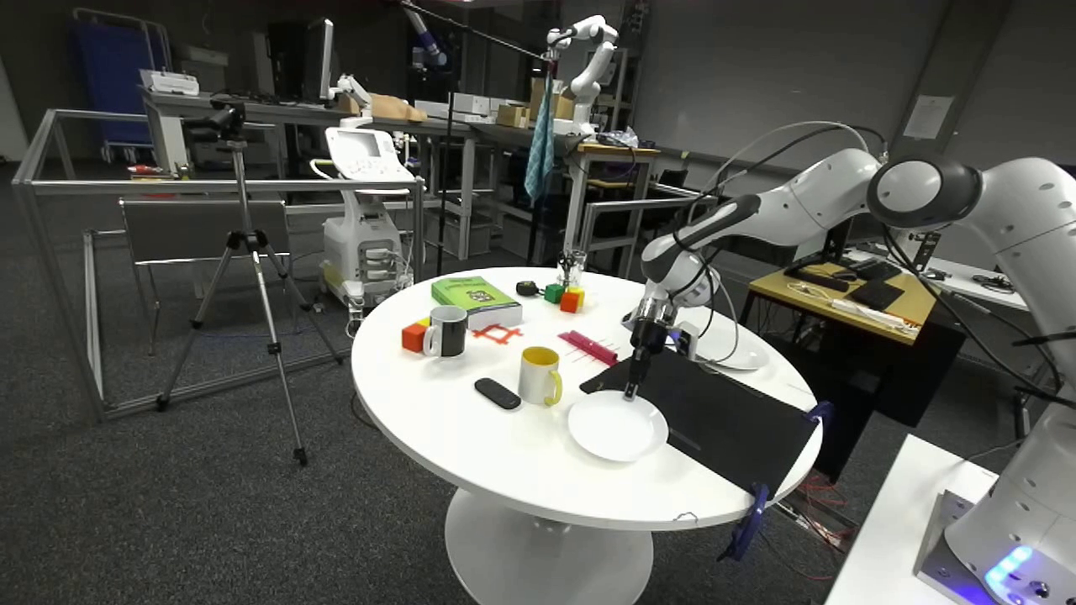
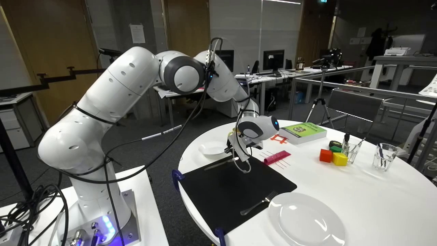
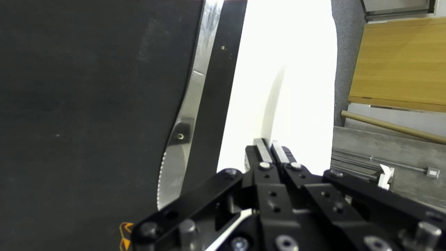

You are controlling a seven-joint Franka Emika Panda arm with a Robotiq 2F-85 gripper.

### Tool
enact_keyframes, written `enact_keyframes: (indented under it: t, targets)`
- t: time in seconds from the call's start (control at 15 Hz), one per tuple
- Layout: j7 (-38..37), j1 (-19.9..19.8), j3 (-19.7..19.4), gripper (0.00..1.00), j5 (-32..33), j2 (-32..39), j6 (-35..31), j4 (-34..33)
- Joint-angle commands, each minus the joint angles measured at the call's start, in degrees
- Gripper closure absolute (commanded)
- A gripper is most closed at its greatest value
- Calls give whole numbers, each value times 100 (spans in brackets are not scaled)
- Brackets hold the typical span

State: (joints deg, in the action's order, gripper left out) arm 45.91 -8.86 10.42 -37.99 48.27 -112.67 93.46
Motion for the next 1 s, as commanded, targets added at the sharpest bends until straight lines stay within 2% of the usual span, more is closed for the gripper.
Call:
enact_keyframes:
  t: [0.0,0.93]
  targets:
    - [-32,-27,106,99,22,117,303,-264]
    - [-140,149,108,99,161,431,460,-543]
